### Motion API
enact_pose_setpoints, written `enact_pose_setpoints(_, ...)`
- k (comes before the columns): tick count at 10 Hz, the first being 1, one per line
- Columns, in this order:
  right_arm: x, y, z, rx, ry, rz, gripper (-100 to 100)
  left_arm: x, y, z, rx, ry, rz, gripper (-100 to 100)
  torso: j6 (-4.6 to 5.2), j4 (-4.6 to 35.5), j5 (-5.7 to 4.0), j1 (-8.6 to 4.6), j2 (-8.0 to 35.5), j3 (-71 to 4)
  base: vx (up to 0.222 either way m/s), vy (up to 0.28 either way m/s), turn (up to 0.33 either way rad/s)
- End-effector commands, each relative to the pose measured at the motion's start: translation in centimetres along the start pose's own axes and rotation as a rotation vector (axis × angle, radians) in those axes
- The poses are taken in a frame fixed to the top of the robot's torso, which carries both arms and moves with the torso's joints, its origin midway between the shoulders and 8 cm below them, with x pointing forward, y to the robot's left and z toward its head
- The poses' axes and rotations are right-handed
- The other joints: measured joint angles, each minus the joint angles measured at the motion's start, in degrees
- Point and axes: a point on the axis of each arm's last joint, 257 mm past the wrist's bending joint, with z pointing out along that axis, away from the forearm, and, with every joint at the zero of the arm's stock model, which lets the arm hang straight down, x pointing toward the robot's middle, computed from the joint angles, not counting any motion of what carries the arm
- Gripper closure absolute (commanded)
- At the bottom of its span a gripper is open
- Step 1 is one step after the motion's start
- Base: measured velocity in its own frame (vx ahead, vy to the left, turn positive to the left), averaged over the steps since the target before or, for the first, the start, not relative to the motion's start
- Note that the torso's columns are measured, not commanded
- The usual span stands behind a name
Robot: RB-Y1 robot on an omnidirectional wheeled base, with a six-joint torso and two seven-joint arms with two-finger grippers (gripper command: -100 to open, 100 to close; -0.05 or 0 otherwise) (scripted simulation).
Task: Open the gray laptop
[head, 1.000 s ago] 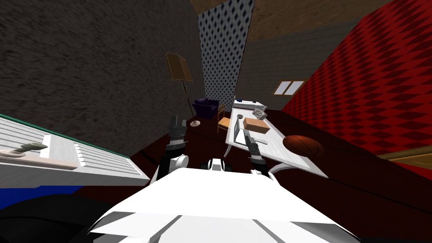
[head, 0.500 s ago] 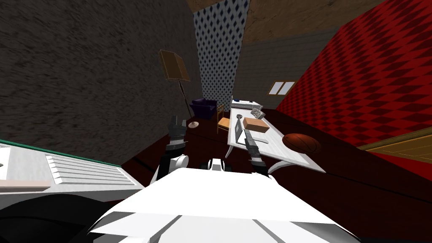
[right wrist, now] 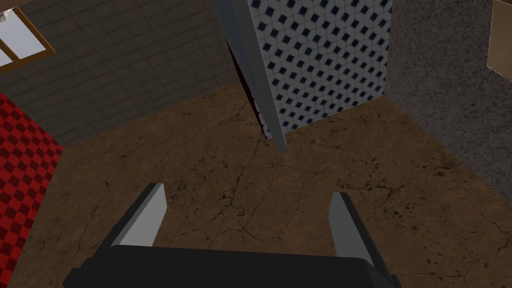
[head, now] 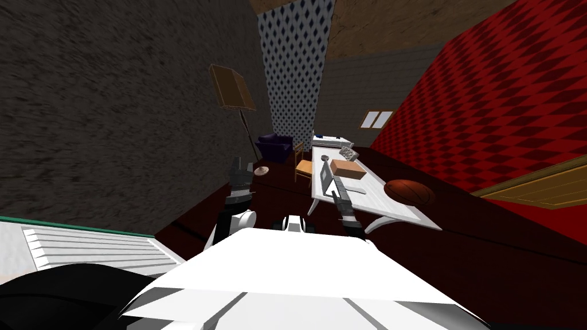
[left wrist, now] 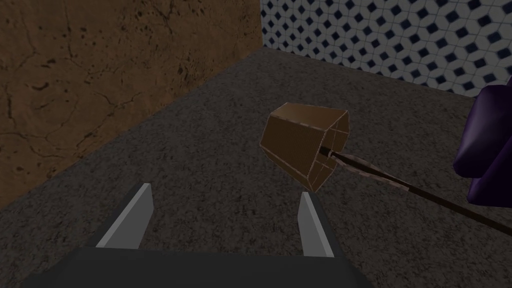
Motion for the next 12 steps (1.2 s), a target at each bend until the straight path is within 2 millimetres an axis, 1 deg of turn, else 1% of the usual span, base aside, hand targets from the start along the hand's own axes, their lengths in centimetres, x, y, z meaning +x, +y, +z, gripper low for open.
enact_pose_setpoints(1, 1.1, -1.1, -0.7, 0.009, 0.031, -0.089, -100, 0.0, 0.0, 0.0, 0.0, 0.0, 0.0, 0, 0.03, 0.0, -0.01, 0.0, 0.1, 0.0, 0.054, 0.092, -0.072)
enact_pose_setpoints(2, 1.1, -1.1, -0.7, 0.009, 0.031, -0.1, -100, 0.0, 0.0, 0.0, 0.0, 0.0, 0.0, 0, 0.0, 0.0, -0.04, -0.14, 0.1, 0.1, 0.03, 0.035, 0.019)
enact_pose_setpoints(3, 2.1, -2.0, -1.3, 0.015, 0.059, -0.147, -100, 0.0, 0.0, 0.0, 0.0, 0.0, 0.0, 0, 0.0, 0.1, -0.08, -0.27, 0.2, 0.1, 0.066, 0.064, -0.087)
enact_pose_setpoints(4, 2.1, -2.0, -1.3, 0.014, 0.059, -0.174, -100, 0.0, 0.0, 0.0, 0.0, 0.0, 0.0, 0, 0.03, 0.0, -0.05, -0.1, 0.1, 0.1, 0.057, 0.074, -0.089)
enact_pose_setpoints(5, 3.1, -3.0, -1.9, 0.019, 0.086, -0.211, -100, 0.0, 0.0, 0.0, 0.0, 0.0, 0.0, 0, 0.01, 0.0, 0.0, 0.0, 0.1, 0.0, 0.048, 0.109, -0.161)
enact_pose_setpoints(7, 3.1, -3.0, -1.9, 0.018, 0.087, -0.248, -100, 0.0, 0.0, 0.0, 0.0, 0.0, 0.0, 0, -0.01, 0.0, 0.02, 0.05, 0.1, 0.1, 0.039, 0.077, -0.021)
enact_pose_setpoints(8, 4.0, -3.9, -2.5, 0.02, 0.114, -0.296, -100, 0.0, 0.0, 0.0, 0.0, 0.0, 0.0, 0, 0.0, 0.0, -0.05, -0.18, 0.1, 0.1, 0.054, 0.051, -0.124)
enact_pose_setpoints(9, 4.0, -3.9, -2.5, 0.019, 0.114, -0.322, -100, 0.0, 0.0, 0.0, 0.0, 0.0, 0.0, 0, 0.04, 0.0, -0.06, -0.16, 0.1, 0.1, 0.05, 0.064, -0.068)
enact_pose_setpoints(10, 4.8, -4.7, -3.1, 0.02, 0.14, -0.361, -100, 0.0, 0.0, 0.0, 0.0, 0.0, 0.0, 0, 0.0, 0.0, -0.03, -0.06, 0.1, 0.0, 0.066, 0.11, -0.079)
enact_pose_setpoints(11, 4.8, -4.7, -3.1, 0.018, 0.141, -0.387, -100, 0.0, 0.0, 0.0, 0.0, 0.0, 0.0, 0, 0.02, 0.0, 0.02, 0.12, 0.0, 0.0, 0.07, 0.092, -0.065)
enact_pose_setpoints(12, 4.8, -4.7, -3.1, 0.018, 0.141, -0.395, -100, 0.0, 0.0, 0.0, 0.0, 0.0, 0.0, 0, 0.01, 0.0, 0.01, 0.02, 0.0, 0.0, 0.033, 0.035, -0.006)
